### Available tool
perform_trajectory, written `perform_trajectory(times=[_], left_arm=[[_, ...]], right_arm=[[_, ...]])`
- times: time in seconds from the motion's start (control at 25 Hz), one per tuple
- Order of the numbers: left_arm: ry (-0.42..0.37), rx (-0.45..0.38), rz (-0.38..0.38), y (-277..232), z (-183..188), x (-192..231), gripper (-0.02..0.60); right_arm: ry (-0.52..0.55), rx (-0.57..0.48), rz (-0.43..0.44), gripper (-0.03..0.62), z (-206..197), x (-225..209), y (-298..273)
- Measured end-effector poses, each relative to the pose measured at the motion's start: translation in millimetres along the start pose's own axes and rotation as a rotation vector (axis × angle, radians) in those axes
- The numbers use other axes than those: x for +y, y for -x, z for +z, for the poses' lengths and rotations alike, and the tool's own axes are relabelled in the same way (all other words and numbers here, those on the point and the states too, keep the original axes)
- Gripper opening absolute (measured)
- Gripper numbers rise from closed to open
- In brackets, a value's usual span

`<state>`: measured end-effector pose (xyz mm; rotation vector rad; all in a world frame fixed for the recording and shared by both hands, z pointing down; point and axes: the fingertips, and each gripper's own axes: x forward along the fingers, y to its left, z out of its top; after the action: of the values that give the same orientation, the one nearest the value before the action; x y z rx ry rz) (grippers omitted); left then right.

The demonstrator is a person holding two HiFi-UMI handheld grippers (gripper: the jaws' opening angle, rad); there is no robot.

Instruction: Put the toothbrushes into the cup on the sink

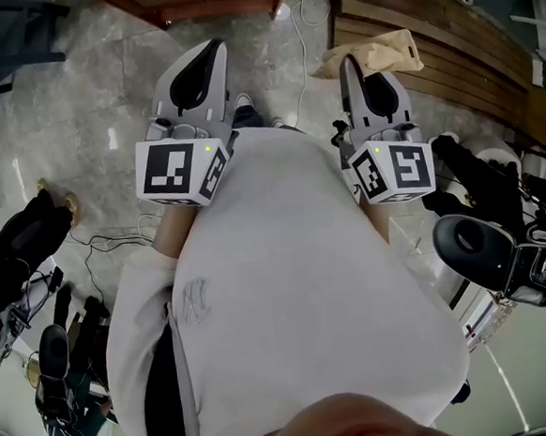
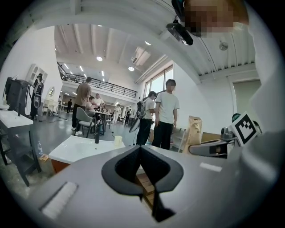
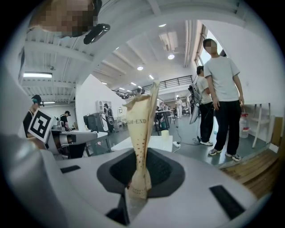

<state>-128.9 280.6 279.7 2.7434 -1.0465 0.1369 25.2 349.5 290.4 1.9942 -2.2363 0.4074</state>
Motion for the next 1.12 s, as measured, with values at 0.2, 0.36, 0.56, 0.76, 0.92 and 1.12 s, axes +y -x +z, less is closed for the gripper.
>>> perform_trajectory(times=[0.2, 0.36, 0.56, 0.76, 0.92, 1.12], left_arm=[[0.003, 0.005, 0.016, -4, -3, 32, 0.001], [0.006, 0.005, 0.027, -1, -3, 48, 0.002], [0.024, 0.007, 0.045, -2, -5, 60, 0.002], [0.029, 0.009, 0.068, -12, -7, 73, 0.002], [0.035, 0.007, 0.09, -24, -6, 81, 0.001], [0.041, -0.006, 0.113, -49, 6, 91, 0.002]], right_arm=[[-0.006, 0.002, -0.012, 0.055, -1, 7, -26], [-0.01, 0.004, -0.001, 0.055, -2, 19, -38], [-0.011, 0.004, 0.006, 0.055, -1, 24, -51], [-0.011, 0.011, 0.021, 0.055, -2, 20, -70], [-0.01, 0.011, 0.035, 0.055, 2, 12, -86], [-0.004, 0.006, 0.053, 0.055, 17, -5, -113]])
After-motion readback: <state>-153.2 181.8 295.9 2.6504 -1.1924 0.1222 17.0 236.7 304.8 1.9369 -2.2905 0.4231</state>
